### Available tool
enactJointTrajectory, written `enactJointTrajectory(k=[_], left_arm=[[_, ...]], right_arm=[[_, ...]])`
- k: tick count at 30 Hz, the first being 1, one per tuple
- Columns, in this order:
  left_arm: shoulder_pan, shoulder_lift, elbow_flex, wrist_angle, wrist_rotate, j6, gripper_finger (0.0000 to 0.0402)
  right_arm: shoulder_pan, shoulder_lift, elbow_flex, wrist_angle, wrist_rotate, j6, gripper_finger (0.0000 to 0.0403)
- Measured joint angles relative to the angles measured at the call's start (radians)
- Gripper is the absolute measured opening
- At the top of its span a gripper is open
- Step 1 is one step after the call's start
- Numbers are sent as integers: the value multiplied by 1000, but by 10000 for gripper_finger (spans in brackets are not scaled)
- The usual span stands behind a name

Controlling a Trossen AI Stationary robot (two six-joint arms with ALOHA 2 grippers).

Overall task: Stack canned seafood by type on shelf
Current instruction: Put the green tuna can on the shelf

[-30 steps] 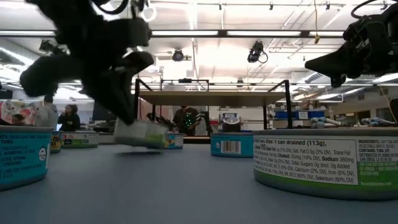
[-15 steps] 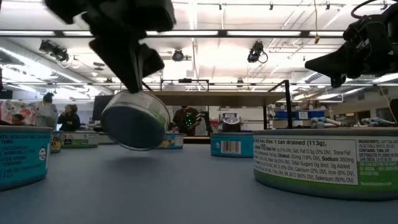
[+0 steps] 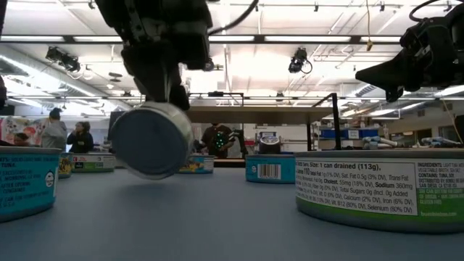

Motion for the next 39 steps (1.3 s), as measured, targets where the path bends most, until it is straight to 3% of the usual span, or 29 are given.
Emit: enactJointTrajectory(k=[10,21,32,39], left_arm=[[24,-3,-36,28,19,27,0],[53,-6,-34,23,-50,77,3],[53,-1,-15,21,-147,113,63],[40,2,53,-86,-213,169,118]], right_arm=[[0,0,0,0,0,0,32],[0,0,0,0,0,0,32],[0,0,0,0,0,0,32],[0,0,0,0,0,0,32]])
